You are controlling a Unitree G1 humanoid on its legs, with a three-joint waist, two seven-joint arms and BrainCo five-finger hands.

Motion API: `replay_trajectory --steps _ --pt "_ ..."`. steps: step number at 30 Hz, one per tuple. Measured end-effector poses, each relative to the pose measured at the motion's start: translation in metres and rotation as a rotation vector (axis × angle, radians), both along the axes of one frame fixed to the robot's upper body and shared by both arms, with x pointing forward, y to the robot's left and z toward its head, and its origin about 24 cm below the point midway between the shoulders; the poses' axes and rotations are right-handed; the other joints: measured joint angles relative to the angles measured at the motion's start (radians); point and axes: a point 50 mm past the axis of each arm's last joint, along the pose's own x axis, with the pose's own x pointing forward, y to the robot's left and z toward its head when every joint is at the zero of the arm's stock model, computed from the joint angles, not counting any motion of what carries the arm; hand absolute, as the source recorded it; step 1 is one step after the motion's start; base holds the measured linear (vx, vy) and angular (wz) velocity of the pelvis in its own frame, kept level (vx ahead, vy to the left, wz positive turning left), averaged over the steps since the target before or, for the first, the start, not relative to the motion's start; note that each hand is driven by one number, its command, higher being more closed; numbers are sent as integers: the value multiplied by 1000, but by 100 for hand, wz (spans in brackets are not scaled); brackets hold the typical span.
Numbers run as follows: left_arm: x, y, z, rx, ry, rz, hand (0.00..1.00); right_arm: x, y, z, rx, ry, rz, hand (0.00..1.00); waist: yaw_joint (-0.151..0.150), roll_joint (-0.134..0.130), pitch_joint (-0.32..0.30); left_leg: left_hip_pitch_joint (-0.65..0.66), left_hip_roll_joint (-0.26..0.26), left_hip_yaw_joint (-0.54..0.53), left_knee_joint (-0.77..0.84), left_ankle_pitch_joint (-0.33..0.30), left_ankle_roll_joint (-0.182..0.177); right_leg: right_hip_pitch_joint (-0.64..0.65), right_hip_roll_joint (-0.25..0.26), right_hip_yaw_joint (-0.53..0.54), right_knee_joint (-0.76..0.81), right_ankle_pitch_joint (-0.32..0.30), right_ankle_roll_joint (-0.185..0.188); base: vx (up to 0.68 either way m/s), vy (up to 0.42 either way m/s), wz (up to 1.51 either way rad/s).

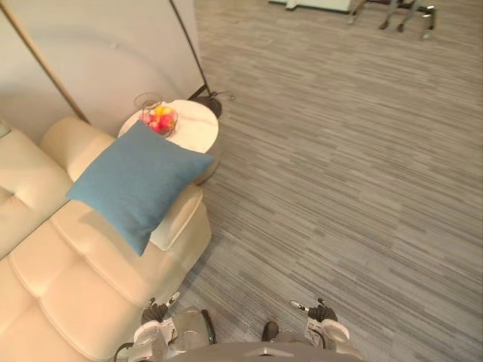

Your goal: Pick up cushions and gather them together orderly.

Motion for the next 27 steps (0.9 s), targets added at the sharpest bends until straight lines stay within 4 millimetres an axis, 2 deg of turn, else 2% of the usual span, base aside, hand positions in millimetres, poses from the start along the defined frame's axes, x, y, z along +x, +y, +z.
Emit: replay_trajectory --steps 1,2,4,6,8,9,10,11,13,14,16,17,18,19,20,21,22,23,25,26,27 --pt "0 -1 0 -3 1 1 0 -4 0 -1 3 10 -9 0 5 -1 1 15 -15 14 -90 110 10 14 -5 -4 -1 -11 17 363 140 22" --pt "0 -2 0 -1 3 -2 0 -5 2 -2 8 13 -8 0 13 -8 -1 44 -39 18 -136 177 60 27 -12 1 -5 -18 30 331 137 23" --pt "1 8 1 32 5 -18 0 -4 16 -4 45 12 -2 0 15 -58 -12 71 -94 17 -183 170 79 46 -49 8 -24 -23 37 313 134 24" --pt "-1 13 1 43 14 -17 0 -5 24 -6 67 20 1 0 22 -84 -17 107 -123 16 -182 136 96 74 -75 11 2 -27 44 302 136 16" --pt "-4 12 -1 37 29 -17 0 -5 23 -6 50 33 30 0 24 -81 -20 171 -144 12 -197 88 102 42 -113 39 181 -49 75 211 111 0" --pt "-5 12 -2 35 34 -21 0 -4 21 -6 44 31 37 0 23 -79 -20 188 -147 11 -202 78 97 17 -126 49 255 -50 77 143 114 6" --pt "-6 12 -3 40 44 -44 0 -1 20 -5 30 26 60 0 13 -78 -21 209 -156 -4 -202 62 99 -58 -156 72 443 -37 94 231 121 55" --pt "-7 15 -3 52 59 -87 0 0 20 -4 25 22 76 0 -12 -81 -14 239 -171 -46 -198 43 101 -143 -182 114 661 -52 118 243 103 72" --pt "-9 18 -3 62 71 -101 0 -2 20 -5 25 31 75 0 -19 -95 -22 268 -182 -77 -203 40 103 -184 -185 120 738 -93 112 221 27 90" --pt "-10 18 -3 63 72 -98 0 -5 20 -6 27 42 74 0 -18 -97 -23 298 -191 -107 -225 38 102 -210 -176 118 707 -119 96 215 -16 76" --pt "-11 18 -4 62 76 -98 0 -3 18 -5 23 37 77 0 -22 -91 -23 309 -190 -133 -234 33 95 -236 -143 137 610 -138 86 188 -51 51" --pt "-11 17 -4 59 77 -94 0 -3 18 -6 23 40 77 0 -24 -89 -24 313 -187 -157 -231 26 88 -246 -112 165 506 -136 83 264 -133 60" --pt "-11 16 -4 52 76 -79 0 -2 17 -6 21 41 76 0 -25 -83 -21 314 -172 -185 -228 22 82 -257 -56 231 372 -120 62 271 -161 53" --pt "-11 15 -5 48 75 -73 0 -2 16 -5 19 40 77 0 -26 -78 -19 315 -163 -199 -226 19 76 -258 -34 257 322 -108 49 283 -217 61" --pt "-10 14 -5 39 72 -58 0 -2 14 -5 13 40 76 0 -30 -69 -15 315 -146 -225 -219 10 61 -257 -3 295 234 -71 40 253 -249 61" --pt "-11 14 -5 35 74 -46 0 -5 14 -6 13 46 74 0 -30 -68 -14 316 -137 -252 -208 -4 41 -253 6 309 157 -26 38 318 -338 76" --pt "-12 16 -5 35 73 -35 0 -8 14 -7 16 58 72 0 -29 -78 -16 322 -138 -275 -197 -19 21 -241 -5 311 98 34 39 271 -324 77" --pt "-13 16 -5 29 74 -12 0 -13 13 -9 21 68 58 0 -26 -92 -20 334 -138 -299 -186 -40 0 -227 -16 285 115 105 25 262 -386 66" --pt "-19 1 -9 -13 89 2 0 -13 3 -6 -14 65 70 0 -29 -36 -36 344 -86 -319 -179 -59 -25 -226 10 222 184 23 7 254 -368 61" --pt "-18 -6 -9 -31 86 6 0 -12 -1 -5 -26 61 72 0 -28 -17 -40 345 -69 -328 -178 -57 -34 -225 17 196 211 -8 -3 242 -307 70" --pt "-17 -6 -9 -32 81 6 0 -11 -3 -4 -31 56 72 0 -29 -11 -41 341 -60 -332 -177 -49 -42 -221 16 165 231 -34 -13 207 -286 80"
